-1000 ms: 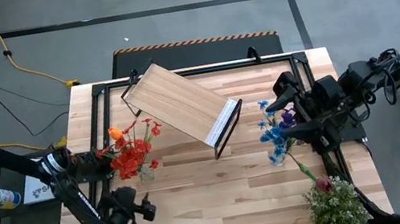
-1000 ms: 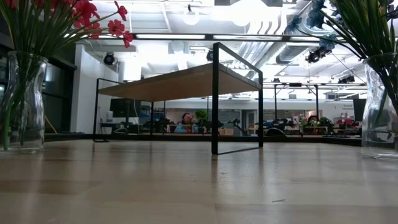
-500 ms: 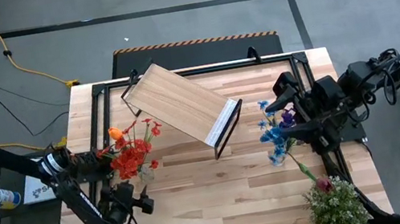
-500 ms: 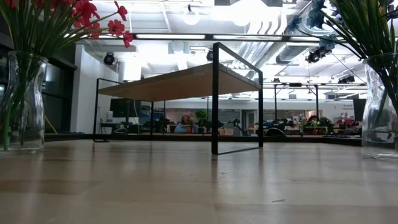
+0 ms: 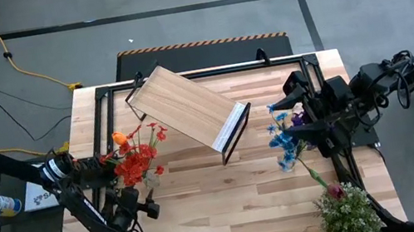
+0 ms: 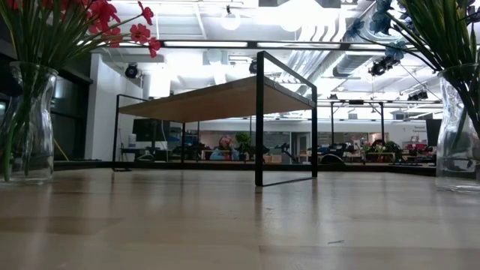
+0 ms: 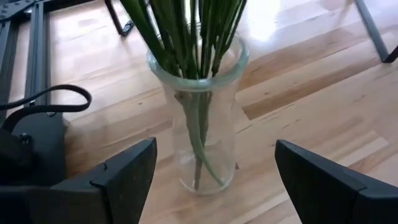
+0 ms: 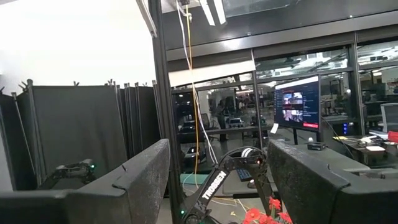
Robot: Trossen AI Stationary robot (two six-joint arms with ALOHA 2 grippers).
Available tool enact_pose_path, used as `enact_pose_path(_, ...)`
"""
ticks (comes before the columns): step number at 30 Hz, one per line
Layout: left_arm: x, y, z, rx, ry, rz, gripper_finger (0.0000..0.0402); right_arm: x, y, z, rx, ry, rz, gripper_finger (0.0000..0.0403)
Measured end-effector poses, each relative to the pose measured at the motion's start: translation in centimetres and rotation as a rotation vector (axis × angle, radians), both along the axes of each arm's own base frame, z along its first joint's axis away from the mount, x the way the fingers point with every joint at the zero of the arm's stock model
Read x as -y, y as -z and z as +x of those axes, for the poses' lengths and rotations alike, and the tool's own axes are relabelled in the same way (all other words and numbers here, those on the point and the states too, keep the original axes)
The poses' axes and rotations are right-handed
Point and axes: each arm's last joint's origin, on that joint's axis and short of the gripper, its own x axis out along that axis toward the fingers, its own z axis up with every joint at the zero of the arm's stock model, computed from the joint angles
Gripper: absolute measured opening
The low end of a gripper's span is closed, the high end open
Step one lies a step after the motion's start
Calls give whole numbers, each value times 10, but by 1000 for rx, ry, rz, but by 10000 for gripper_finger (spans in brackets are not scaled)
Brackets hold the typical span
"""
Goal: Pick and place flowers into a vace then onto a shelf
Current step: Put the left transparent vase on the shelf
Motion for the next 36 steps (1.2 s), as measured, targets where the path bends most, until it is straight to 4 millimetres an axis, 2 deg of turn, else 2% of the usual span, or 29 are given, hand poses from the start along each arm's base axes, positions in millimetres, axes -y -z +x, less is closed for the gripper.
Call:
enact_pose_path(10, -15, 7, 12, 21, -8, 55, 358, 0, -1, 0, 8, 0, 4, 261)
enact_pose_path(36, -32, 24, 8, 24, 11, 131, 358, 1, 0, 1, -2, 36, 18, 261)
